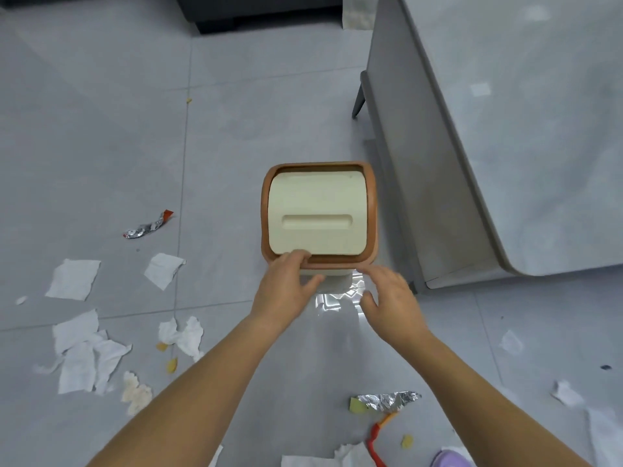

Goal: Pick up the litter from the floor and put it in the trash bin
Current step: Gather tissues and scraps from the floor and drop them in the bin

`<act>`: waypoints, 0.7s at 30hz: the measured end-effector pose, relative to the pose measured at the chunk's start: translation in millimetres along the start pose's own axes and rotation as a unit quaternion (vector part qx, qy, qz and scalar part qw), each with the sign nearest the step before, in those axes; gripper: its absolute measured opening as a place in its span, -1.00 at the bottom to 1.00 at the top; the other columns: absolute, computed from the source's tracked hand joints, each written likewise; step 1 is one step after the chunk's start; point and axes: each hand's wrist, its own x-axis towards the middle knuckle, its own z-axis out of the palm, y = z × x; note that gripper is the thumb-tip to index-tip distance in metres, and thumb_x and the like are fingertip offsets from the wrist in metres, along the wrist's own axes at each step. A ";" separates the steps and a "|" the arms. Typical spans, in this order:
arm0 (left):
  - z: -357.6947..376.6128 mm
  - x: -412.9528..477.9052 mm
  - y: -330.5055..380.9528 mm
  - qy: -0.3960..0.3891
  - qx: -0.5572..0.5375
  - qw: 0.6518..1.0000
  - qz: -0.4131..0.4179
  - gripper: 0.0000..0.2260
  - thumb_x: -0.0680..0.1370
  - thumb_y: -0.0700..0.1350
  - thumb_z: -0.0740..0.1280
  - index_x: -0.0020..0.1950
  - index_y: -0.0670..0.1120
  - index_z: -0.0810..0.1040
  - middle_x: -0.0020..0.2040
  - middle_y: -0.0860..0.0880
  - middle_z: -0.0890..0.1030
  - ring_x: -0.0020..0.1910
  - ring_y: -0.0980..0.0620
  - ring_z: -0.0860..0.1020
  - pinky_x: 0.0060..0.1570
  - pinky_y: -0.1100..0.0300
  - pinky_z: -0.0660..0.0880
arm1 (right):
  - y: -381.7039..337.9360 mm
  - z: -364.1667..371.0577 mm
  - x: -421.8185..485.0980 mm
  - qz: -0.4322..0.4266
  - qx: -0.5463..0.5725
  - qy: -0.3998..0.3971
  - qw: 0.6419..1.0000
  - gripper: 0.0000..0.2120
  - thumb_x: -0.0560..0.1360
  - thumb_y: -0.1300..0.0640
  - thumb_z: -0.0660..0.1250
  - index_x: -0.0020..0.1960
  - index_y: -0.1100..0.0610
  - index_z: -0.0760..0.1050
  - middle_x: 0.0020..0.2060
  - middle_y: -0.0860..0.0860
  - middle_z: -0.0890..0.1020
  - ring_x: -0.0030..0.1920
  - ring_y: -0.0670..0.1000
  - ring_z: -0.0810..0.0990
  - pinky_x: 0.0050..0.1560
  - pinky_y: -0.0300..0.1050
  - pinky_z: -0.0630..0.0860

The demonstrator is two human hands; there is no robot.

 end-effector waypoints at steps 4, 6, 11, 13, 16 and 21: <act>12.0 -63.6 20.3 -0.058 -0.023 0.997 -0.043 -0.60 0.46 0.06 0.36 0.25 0.01 0.41 0.09 0.06 0.52 0.10 0.08 0.48 0.07 0.22 0.44 | 29.1 -30.6 -72.3 0.058 0.015 0.009 0.998 -0.59 0.49 0.21 0.23 0.33 0.01 0.37 0.27 -0.01 0.49 0.30 0.01 0.40 0.25 -0.19 0.30; 21.4 -98.9 36.7 -0.100 -0.031 0.993 -0.049 -0.57 0.44 0.08 0.38 0.27 0.04 0.39 0.07 0.09 0.51 0.07 0.12 0.48 0.03 0.28 0.41 | 44.3 -51.4 -115.5 0.098 0.034 0.029 0.994 -0.58 0.50 0.18 0.25 0.34 0.00 0.36 0.26 -0.02 0.50 0.27 0.00 0.44 0.25 -0.11 0.39; 48.7 -182.7 92.1 -0.202 -0.050 0.974 -0.088 -0.48 0.38 0.04 0.45 0.27 0.05 0.35 0.01 0.10 0.50 -0.03 0.14 0.47 -0.08 0.32 0.35 | 90.8 -106.8 -241.1 0.220 0.087 0.074 0.969 -0.59 0.50 0.12 0.29 0.33 -0.02 0.34 0.11 -0.02 0.55 0.07 -0.06 0.52 0.08 -0.11 0.50; 65.8 -210.6 118.7 -0.228 -0.054 0.968 -0.091 -0.47 0.36 0.02 0.48 0.26 0.05 0.35 -0.03 0.13 0.50 -0.06 0.16 0.48 -0.12 0.33 0.37 | 117.7 -126.2 -290.3 0.264 0.103 0.084 0.955 -0.59 0.50 0.07 0.30 0.32 -0.04 0.32 0.08 -0.05 0.53 0.03 -0.09 0.53 0.03 -0.14 0.50; 101.1 -241.2 164.2 -0.247 -0.065 0.963 -0.087 -0.46 0.34 -0.01 0.49 0.24 0.08 0.34 -0.05 0.15 0.50 -0.09 0.24 0.48 -0.20 0.44 0.38 | 166.8 -149.5 -351.4 0.332 0.157 0.116 0.923 -0.60 0.48 0.06 0.33 0.30 -0.02 0.35 0.03 -0.04 0.54 -0.03 -0.11 0.56 -0.04 -0.15 0.50; 189.5 -274.3 249.2 -0.235 -0.077 0.963 -0.106 -0.44 0.35 -0.07 0.50 0.26 0.04 0.34 -0.03 0.06 0.48 -0.04 0.07 0.47 -0.09 0.17 0.51 | 270.0 -189.7 -432.4 0.400 0.207 0.165 0.877 -0.63 0.49 0.11 0.33 0.27 0.03 0.38 -0.02 0.03 0.55 -0.13 -0.06 0.57 -0.18 -0.18 0.43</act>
